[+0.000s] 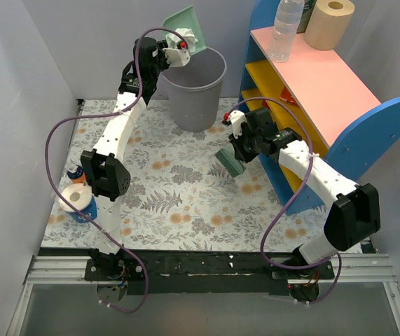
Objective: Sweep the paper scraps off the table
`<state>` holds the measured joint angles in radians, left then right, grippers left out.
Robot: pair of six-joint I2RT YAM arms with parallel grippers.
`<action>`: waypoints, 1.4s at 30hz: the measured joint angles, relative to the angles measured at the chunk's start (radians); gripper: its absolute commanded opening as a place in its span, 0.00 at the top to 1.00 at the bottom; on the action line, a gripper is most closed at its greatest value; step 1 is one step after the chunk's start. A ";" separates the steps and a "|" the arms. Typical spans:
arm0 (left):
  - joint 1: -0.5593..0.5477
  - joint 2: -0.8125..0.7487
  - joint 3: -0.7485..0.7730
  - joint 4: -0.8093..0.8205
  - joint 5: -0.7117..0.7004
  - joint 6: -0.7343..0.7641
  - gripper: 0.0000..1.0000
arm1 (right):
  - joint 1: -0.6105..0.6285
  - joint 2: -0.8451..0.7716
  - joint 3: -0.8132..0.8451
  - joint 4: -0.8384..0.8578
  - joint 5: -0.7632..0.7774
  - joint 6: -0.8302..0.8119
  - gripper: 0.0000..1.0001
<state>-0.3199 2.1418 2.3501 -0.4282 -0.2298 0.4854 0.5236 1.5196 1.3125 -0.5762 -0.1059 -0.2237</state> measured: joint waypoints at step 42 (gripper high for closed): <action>0.051 -0.645 -0.732 -0.337 -0.090 -0.640 1.00 | 0.000 0.076 0.026 -0.004 -0.055 0.019 0.99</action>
<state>-0.2687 1.4963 1.6180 -0.7650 -0.3195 -0.1547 0.5240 1.5955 1.3380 -0.5804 -0.1608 -0.2050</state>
